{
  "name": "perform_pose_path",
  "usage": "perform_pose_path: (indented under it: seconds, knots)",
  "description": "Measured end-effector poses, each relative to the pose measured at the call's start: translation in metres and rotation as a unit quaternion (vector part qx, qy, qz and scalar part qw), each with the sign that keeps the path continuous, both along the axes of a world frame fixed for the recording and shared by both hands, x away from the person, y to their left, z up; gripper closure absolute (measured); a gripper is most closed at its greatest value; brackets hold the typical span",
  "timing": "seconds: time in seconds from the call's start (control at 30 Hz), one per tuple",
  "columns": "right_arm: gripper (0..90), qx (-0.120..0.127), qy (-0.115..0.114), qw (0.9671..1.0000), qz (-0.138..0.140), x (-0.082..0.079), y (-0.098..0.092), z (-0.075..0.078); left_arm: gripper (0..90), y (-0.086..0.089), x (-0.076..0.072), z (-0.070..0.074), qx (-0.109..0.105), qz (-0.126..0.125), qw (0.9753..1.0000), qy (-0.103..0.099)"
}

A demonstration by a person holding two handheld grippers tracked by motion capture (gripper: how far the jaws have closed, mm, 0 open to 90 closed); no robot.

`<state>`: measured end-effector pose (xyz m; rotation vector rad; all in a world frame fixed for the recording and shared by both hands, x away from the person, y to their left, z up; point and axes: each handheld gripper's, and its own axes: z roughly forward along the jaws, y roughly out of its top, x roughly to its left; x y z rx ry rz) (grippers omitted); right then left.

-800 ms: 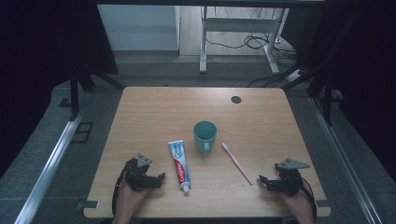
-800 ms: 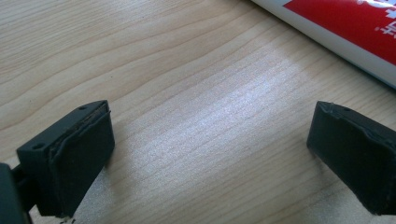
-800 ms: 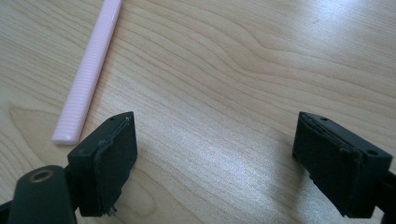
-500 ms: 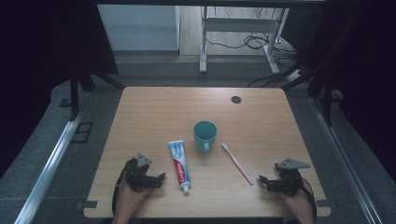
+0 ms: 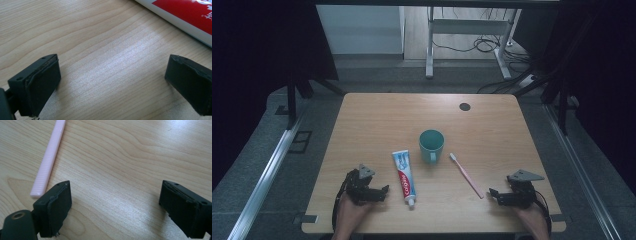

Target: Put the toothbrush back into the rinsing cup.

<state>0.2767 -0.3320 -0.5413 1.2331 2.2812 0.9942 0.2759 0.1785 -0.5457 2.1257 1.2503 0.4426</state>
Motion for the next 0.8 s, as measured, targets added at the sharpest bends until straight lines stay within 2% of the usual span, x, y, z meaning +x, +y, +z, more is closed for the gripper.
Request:
perform_pose_path:
  seconds: [0.23,0.43,0.57,0.8]
  knots:
    - [5.7,0.012,0.014,0.9998,0.001,0.002,-0.001,0.001,0.2,0.000,0.000,0.000,0.000,0.000,1.0000,0.000]
    - [4.4,0.010,0.015,0.9998,0.003,0.002,-0.002,0.003,0.2,0.000,0.000,0.000,0.000,0.001,1.0000,0.000]
    - [3.2,0.002,0.011,0.9999,0.008,0.002,0.002,0.007,0.2,0.000,0.000,0.000,0.000,0.002,1.0000,0.000]
    - [0.0,-0.014,0.024,0.9994,0.020,0.004,0.008,0.010,0.2,-0.001,0.000,0.000,0.001,0.005,1.0000,0.000]
